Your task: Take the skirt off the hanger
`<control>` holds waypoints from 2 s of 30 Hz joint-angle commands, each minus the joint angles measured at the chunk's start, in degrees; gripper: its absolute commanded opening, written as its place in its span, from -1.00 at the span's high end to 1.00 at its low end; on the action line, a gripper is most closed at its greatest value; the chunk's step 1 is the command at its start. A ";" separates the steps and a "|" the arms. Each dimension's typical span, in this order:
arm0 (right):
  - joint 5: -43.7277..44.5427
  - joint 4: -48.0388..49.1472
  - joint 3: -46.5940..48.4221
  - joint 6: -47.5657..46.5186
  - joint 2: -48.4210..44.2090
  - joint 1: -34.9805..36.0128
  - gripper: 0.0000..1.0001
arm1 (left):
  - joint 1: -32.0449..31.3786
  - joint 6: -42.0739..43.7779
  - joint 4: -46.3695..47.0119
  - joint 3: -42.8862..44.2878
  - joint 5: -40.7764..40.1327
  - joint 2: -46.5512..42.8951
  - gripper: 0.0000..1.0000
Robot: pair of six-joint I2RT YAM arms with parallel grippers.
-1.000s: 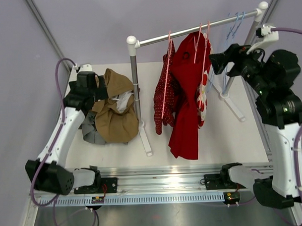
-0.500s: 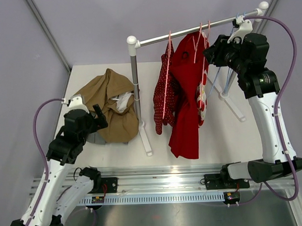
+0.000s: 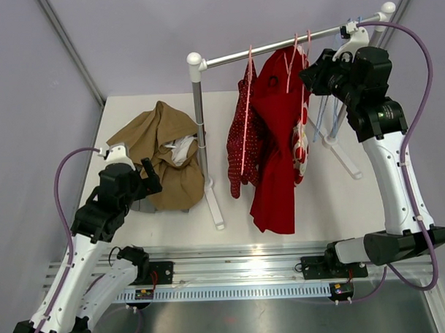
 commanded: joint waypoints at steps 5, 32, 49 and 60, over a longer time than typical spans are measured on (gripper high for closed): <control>-0.16 1.69 1.82 0.74 1.06 0.68 0.71 | -0.32 -0.15 3.15 -0.16 1.85 -0.75 -0.98; 11.88 -9.72 10.52 -2.95 -11.15 0.59 1.00 | -46.18 13.47 8.15 49.67 4.92 35.69 -0.98; 5.56 -18.88 10.88 3.29 -20.02 0.59 1.00 | -58.67 18.92 23.18 60.74 10.02 56.73 -0.98; 1.69 -20.81 13.42 5.49 -21.00 0.50 1.00 | -58.94 19.28 28.19 60.31 14.42 60.68 -0.85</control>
